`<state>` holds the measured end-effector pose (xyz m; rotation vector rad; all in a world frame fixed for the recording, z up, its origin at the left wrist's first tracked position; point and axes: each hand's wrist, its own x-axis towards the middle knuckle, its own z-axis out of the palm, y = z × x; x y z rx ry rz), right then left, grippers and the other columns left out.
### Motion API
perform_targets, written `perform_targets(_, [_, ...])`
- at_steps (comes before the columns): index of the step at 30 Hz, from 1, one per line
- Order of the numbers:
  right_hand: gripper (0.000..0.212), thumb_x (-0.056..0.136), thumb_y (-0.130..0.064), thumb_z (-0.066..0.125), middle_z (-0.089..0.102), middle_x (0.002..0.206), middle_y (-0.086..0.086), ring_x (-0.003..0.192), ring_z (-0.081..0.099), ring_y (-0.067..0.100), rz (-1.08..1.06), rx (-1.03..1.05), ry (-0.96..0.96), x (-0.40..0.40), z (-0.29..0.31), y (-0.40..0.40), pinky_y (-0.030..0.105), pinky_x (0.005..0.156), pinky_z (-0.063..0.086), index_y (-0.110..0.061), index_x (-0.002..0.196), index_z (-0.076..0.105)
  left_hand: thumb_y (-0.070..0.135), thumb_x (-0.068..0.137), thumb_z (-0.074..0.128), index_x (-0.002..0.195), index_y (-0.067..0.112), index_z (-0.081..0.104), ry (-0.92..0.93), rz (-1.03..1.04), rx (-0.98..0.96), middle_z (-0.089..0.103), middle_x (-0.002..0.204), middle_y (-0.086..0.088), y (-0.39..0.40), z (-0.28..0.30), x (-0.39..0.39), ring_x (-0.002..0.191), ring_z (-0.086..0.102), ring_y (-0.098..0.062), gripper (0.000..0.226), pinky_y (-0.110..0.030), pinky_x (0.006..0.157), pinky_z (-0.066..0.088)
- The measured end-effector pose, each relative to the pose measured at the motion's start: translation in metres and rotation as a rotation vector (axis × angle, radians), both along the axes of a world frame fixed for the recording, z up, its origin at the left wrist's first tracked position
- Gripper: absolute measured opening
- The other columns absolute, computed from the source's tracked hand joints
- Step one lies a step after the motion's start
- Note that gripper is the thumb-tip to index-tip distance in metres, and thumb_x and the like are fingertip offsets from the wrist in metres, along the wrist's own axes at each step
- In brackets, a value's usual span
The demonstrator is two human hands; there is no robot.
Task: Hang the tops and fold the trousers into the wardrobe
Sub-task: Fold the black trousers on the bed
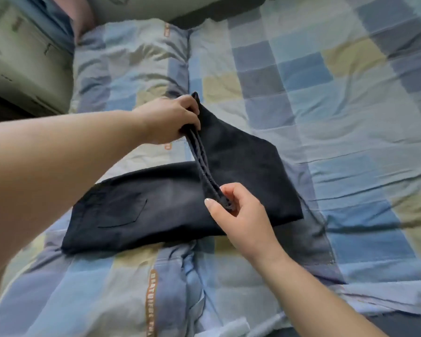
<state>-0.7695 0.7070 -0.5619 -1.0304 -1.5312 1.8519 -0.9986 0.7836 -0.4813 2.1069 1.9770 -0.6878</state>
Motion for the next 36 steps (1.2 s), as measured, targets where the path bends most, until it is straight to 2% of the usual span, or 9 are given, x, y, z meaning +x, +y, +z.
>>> perform_targets(4, [0.013, 0.082, -0.031, 0.067, 0.057, 0.071, -0.005, 0.062, 0.049, 0.003, 0.112, 0.088, -0.082, -0.091, 0.021, -0.079, 0.019, 0.064, 0.044, -0.026, 0.082, 0.055, 0.016, 0.095, 0.047, 0.13, 0.032, 0.054, 0.081, 0.033, 0.022, 0.032, 0.146, 0.004, -0.095, 0.02, -0.097, 0.1, 0.048, -0.027, 0.04, -0.034, 0.1, 0.037])
perform_targets(7, [0.014, 0.082, -0.036, 0.064, 0.059, 0.077, -0.005, 0.068, 0.053, 0.008, 0.205, 0.174, -0.17, -0.155, 0.029, -0.124, 0.028, 0.067, 0.047, -0.027, 0.082, 0.054, 0.014, 0.094, 0.047, 0.135, 0.031, 0.05, 0.122, 0.022, 0.035, 0.028, 0.151, 0.002, -0.158, 0.022, -0.163, 0.12, 0.046, -0.029, 0.044, -0.036, 0.11, 0.03])
perform_targets(13, [0.02, 0.086, -0.044, 0.057, 0.056, 0.093, -0.012, 0.084, 0.053, 0.007, 0.363, 0.342, -0.291, -0.266, 0.031, -0.193, 0.022, 0.073, 0.041, -0.029, 0.097, 0.051, 0.009, 0.095, 0.039, 0.147, 0.024, 0.033, 0.271, 0.019, 0.034, 0.016, 0.157, -0.002, -0.245, 0.013, -0.263, 0.141, 0.029, -0.021, 0.054, -0.038, 0.118, -0.002])
perform_targets(18, [0.037, 0.09, -0.045, 0.052, 0.051, 0.116, -0.013, 0.1, 0.05, 0.008, 0.475, 0.377, -0.388, -0.335, 0.003, -0.228, 0.021, 0.078, 0.034, -0.025, 0.122, 0.047, 0.01, 0.097, 0.034, 0.152, 0.023, 0.01, 0.419, 0.053, -0.07, -0.004, 0.16, -0.002, -0.287, -0.021, -0.311, 0.146, 0.015, -0.023, 0.062, -0.048, 0.119, -0.001])
perform_targets(22, [0.053, 0.093, -0.037, 0.051, 0.041, 0.141, -0.01, 0.125, 0.043, 0.008, 0.661, 0.297, -0.394, -0.361, -0.031, -0.242, 0.024, 0.101, 0.036, -0.027, 0.143, 0.035, 0.011, 0.098, 0.03, 0.153, 0.026, 0.006, 0.409, 0.162, -0.171, -0.016, 0.16, -0.002, -0.309, -0.061, -0.326, 0.148, 0.007, -0.026, 0.061, -0.056, 0.117, 0.0])
perform_targets(25, [0.059, 0.095, -0.034, 0.05, 0.03, 0.149, -0.012, 0.134, 0.035, 0.005, 0.76, 0.248, -0.412, -0.358, -0.049, -0.234, 0.029, 0.108, 0.035, -0.029, 0.148, 0.025, 0.013, 0.099, 0.03, 0.152, 0.028, 0.006, 0.427, 0.329, -0.268, -0.015, 0.16, -0.007, -0.316, -0.095, -0.323, 0.148, 0.002, -0.027, 0.06, -0.061, 0.114, -0.002])
perform_targets(30, [0.048, 0.096, -0.03, 0.048, 0.032, 0.149, -0.014, 0.136, 0.03, 0.002, 0.615, 0.348, -0.54, -0.313, -0.08, -0.184, 0.019, 0.11, 0.026, -0.028, 0.143, 0.036, 0.007, 0.092, 0.04, 0.149, 0.025, 0.021, 0.198, 0.666, -0.114, 0.001, 0.161, -0.007, -0.308, -0.138, -0.304, 0.148, 0.001, -0.026, 0.063, -0.064, 0.111, -0.002])
perform_targets(33, [0.045, 0.097, -0.029, 0.045, 0.03, 0.151, -0.014, 0.139, 0.025, 0.003, 0.504, 0.455, -0.68, -0.276, -0.096, -0.143, 0.019, 0.111, 0.02, -0.026, 0.142, 0.04, 0.021, 0.101, 0.032, 0.149, 0.026, 0.022, -0.051, 0.667, 0.085, 0.006, 0.161, -0.001, -0.282, -0.161, -0.256, 0.148, 0.001, -0.02, 0.049, -0.058, 0.114, -0.002])
perform_targets(36, [0.047, 0.098, -0.028, 0.043, 0.022, 0.156, -0.005, 0.144, 0.017, 0.012, 0.428, 0.568, -0.858, -0.251, -0.116, -0.101, 0.028, 0.115, 0.018, -0.023, 0.145, 0.036, 0.031, 0.103, 0.026, 0.151, 0.025, 0.015, -0.222, 0.593, 0.149, 0.002, 0.161, 0.0, -0.247, -0.187, -0.192, 0.148, -0.002, -0.019, 0.049, -0.056, 0.116, -0.001])
